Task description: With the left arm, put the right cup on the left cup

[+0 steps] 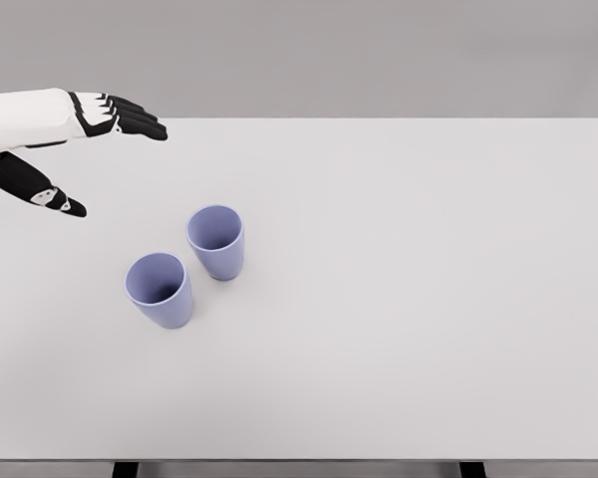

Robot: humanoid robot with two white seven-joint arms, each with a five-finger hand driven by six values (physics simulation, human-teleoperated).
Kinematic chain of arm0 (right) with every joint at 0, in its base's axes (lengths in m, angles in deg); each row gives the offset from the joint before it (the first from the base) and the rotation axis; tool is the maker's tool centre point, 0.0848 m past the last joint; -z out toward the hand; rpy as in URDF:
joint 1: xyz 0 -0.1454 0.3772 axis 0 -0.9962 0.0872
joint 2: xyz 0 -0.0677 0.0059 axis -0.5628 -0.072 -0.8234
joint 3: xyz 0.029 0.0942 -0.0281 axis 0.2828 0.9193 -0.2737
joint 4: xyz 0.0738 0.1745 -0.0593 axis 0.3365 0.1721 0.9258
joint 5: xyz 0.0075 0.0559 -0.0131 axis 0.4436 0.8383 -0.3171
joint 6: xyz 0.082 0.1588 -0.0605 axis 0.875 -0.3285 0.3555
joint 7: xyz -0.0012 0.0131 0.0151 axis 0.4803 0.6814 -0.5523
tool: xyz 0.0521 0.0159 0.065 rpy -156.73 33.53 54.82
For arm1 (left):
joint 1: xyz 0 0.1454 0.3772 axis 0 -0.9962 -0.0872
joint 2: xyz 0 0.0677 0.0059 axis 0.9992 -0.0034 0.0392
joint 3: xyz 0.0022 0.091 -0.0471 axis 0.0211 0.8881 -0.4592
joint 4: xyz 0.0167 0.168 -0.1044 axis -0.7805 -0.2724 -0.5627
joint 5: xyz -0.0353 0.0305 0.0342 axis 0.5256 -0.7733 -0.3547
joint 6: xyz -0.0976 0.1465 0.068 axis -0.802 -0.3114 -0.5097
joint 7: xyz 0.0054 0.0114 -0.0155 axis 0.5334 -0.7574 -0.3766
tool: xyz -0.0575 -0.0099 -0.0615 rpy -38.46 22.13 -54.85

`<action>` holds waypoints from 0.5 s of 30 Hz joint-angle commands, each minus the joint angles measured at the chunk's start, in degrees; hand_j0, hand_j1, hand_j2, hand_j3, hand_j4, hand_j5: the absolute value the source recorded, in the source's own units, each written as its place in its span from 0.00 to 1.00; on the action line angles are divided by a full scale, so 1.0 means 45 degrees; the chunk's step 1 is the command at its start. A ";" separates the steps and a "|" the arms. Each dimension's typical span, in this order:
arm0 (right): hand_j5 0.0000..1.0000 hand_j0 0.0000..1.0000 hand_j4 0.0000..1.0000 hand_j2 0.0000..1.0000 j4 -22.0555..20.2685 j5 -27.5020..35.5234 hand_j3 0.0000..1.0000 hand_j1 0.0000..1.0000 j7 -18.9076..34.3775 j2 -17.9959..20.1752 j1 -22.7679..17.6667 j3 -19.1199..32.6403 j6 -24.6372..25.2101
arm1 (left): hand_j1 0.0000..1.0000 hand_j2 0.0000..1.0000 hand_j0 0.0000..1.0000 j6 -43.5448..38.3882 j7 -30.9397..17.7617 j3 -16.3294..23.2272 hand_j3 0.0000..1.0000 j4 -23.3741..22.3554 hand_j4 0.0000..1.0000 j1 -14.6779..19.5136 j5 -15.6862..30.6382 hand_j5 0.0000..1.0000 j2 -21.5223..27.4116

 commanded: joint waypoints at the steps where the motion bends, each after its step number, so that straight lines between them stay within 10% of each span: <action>1: 1.00 1.00 1.00 1.00 0.0002 0.0000 1.00 1.00 0.0010 -0.0001 0.0000 -0.0138 0.0016 | 1.00 1.00 1.00 -0.0038 0.0006 -0.0027 1.00 0.0027 1.00 0.0000 0.0156 1.00 0.0025; 12: 1.00 1.00 1.00 1.00 0.0002 0.0000 1.00 1.00 0.0010 -0.0001 0.0000 -0.0021 -0.0023 | 1.00 1.00 1.00 -0.0038 0.0006 -0.0866 1.00 0.0027 1.00 0.0370 -0.0232 1.00 -0.0150; 15: 1.00 1.00 1.00 1.00 0.0002 0.0000 1.00 1.00 0.0010 -0.0001 0.0000 -0.0021 -0.0003 | 1.00 1.00 1.00 -0.0038 0.0006 -0.0907 1.00 0.0262 1.00 0.1523 -0.4959 1.00 -0.1125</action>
